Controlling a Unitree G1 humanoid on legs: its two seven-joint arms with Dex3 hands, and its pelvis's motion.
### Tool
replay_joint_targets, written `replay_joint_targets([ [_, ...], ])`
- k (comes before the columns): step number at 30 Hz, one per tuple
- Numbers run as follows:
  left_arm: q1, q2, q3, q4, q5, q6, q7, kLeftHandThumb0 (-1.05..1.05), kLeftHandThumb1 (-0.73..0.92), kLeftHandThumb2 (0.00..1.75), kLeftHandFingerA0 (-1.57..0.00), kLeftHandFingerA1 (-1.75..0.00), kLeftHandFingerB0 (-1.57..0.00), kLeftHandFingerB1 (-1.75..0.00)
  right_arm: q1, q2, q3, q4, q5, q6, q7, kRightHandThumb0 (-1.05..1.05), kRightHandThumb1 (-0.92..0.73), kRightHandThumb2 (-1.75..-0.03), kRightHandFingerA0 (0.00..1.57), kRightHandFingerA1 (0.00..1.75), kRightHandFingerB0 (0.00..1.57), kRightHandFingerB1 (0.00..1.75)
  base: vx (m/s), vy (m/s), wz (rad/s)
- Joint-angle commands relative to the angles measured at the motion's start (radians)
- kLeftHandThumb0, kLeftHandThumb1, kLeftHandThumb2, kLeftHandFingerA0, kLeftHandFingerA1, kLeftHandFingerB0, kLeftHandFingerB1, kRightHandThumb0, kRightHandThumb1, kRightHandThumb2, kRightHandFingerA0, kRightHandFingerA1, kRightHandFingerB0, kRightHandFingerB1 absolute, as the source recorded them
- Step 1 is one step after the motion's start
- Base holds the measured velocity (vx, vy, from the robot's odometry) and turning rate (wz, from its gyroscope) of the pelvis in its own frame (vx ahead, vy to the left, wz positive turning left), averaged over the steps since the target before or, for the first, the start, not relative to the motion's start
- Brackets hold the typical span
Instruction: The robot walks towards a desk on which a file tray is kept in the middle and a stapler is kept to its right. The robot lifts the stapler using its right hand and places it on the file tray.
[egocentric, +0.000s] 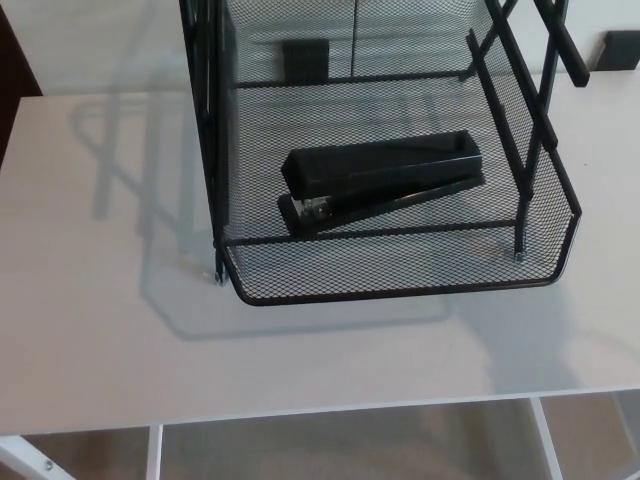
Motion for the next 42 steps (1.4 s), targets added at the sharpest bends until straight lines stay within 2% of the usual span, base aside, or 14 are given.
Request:
replay_joint_targets([
  [1,0.022,0.035,-0.003,-0.028,0.023,0.04,0.003,-0.59,0.75,0.97,-0.29,-0.55,-0.15,-0.47,0.611,0.184,-0.164,0.552,-0.136,-0.531,-0.856,-0.52,-0.76,-0.63,0.37,0.48,0.38,0.33,0.0,0.0,0.0],
  [7,-0.042,0.026,-0.008,0.081,0.028,0.027,0.021,-0.59,0.73,0.95,-0.31,-0.55,-0.17,-0.47,0.669,0.09,0.076,0.627,-0.315,-0.315,-0.945,-0.56,-0.72,-0.62,0.37,0.46,0.36,0.32,0.0,0.0,0.0],
  [10,-0.011,0.03,-0.007,0.028,0.022,0.036,0.002,-0.6,0.73,0.97,-0.3,-0.57,-0.13,-0.48,0.665,0.059,0.172,0.615,-0.39,-0.13,-0.86,-0.67,-0.61,-0.94,0.54,0.68,0.28,0.46,0.0,0.0,0.0],
  [11,0.016,0.028,-0.005,-0.016,0.018,0.04,-0.003,-0.59,0.75,0.98,-0.3,-0.57,-0.13,-0.48,0.674,0.007,0.242,0.575,-0.442,-0.026,-0.684,-0.69,-0.79,-0.65,0.99,1.17,0.39,0.35,0.0,0.0,0.0],
  [13,0.001,0.027,-0.008,0.011,0.025,0.045,0.011,-0.59,0.74,0.96,-0.31,-0.56,-0.15,-0.47,0.638,-0.008,0.26,0.565,-0.397,0.011,-0.543,-0.69,-0.74,-0.63,0.91,0.68,0.52,0.38,0.0,0.0,0.0],
  [17,0.003,0.025,-0.015,0.02,0.031,0.033,0.013,-0.59,0.75,0.96,-0.3,-0.55,-0.14,-0.47,0.545,-0.009,0.272,0.583,-0.291,0.093,-0.405,-0.71,-0.64,-0.99,0.61,0.65,0.38,0.5,0.0,0.0,0.0],
  [19,0.01,0.028,-0.018,0.015,0.033,0.029,0.009,-0.54,0.91,0.65,-0.36,-0.48,-0.18,-0.36,0.496,0.02,0.232,0.58,-0.165,0.148,-0.325,-0.66,-0.64,-0.98,0.5,0.61,0.32,0.49,0.0,0.0,0.0],
  [21,0.024,0.031,-0.019,-0.008,0.032,0.028,0.003,-0.59,0.75,0.97,-0.28,-0.56,-0.11,-0.46,0.483,0.075,0.186,0.536,-0.078,0.222,-0.294,-0.63,-0.82,-0.65,0.68,0.49,0.43,0.37,0.0,0.0,0.0],
  [27,0.002,0.034,-0.03,0.043,0.05,0.019,0.027,-0.59,0.75,0.98,-0.32,-0.57,-0.14,-0.47,0.533,0.13,0.263,0.593,-0.094,0.146,-0.375,-0.65,-0.68,-1.01,0.7,0.74,0.32,0.5,0.0,0.0,0.0],
  [32,-0.02,0.026,-0.021,0.067,0.035,0.036,0.03,-0.59,0.73,0.96,-0.29,-0.56,-0.13,-0.47,0.569,0.056,0.345,0.636,-0.062,0.082,-0.308,-0.65,-0.89,-0.67,0.63,0.61,0.37,0.34,0.0,0.0,0.0],
  [33,-0.021,0.026,-0.023,0.075,0.038,0.03,0.031,-0.59,0.74,0.97,-0.29,-0.56,-0.13,-0.47,0.545,0.049,0.346,0.704,-0.037,0.047,-0.312,-0.66,-0.72,-1.05,0.68,0.71,0.31,0.49,0.0,0.0,0.0],
  [34,-0.008,0.034,-0.039,0.057,0.056,0.03,0.029,-0.59,0.75,0.99,-0.3,-0.56,-0.13,-0.47,0.527,0.058,0.314,0.755,0.053,0.011,-0.265,-0.67,-0.85,-0.67,0.82,0.73,0.31,0.33,0.0,0.0,0.0],
  [40,-0.036,0.028,-0.057,0.112,0.064,0.031,0.03,-0.59,0.73,0.95,-0.31,-0.57,-0.16,-0.48,0.571,0.009,0.369,0.661,0.083,-0.016,-0.139,-0.77,-0.73,-1.02,0.47,0.54,0.14,0.42,0.0,0.0,0.0],
  [42,-0.043,0.028,-0.054,0.121,0.057,0.041,0.03,-0.59,0.72,0.94,-0.31,-0.57,-0.16,-0.47,0.554,-0.014,0.401,0.676,0.082,-0.016,-0.127,-0.72,-0.87,-0.67,0.56,0.45,0.17,0.27,0.0,0.0,0.0],
])
